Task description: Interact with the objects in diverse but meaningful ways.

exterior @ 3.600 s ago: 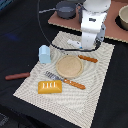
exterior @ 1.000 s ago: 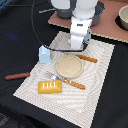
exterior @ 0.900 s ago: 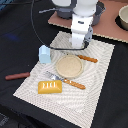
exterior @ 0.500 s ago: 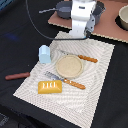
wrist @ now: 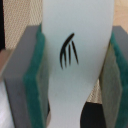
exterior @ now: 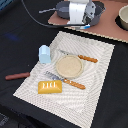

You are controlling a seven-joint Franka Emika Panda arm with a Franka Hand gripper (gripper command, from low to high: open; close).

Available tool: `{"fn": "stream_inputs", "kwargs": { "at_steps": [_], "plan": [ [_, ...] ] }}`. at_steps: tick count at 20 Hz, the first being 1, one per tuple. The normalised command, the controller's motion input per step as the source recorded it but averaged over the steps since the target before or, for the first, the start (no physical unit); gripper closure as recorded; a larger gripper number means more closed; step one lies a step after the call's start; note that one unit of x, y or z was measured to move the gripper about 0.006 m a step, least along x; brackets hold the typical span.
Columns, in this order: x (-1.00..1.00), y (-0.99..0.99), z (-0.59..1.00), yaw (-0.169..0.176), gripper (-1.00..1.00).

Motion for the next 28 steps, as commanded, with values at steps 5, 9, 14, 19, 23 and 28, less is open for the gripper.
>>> {"fn": "stream_inputs", "kwargs": {
  "at_steps": [5,9,14,19,23,28],
  "plan": [
    [-0.91,0.33,-0.14,0.0,1.0],
    [-0.85,0.07,-0.1,-0.001,1.0],
    [-0.89,-0.03,-0.18,-0.015,1.0],
    [-0.86,-0.15,-0.28,-0.053,1.0],
    [-0.88,-0.16,-0.38,-0.059,1.0],
    [-0.93,-0.16,-0.49,-0.054,1.0]
  ]
}}
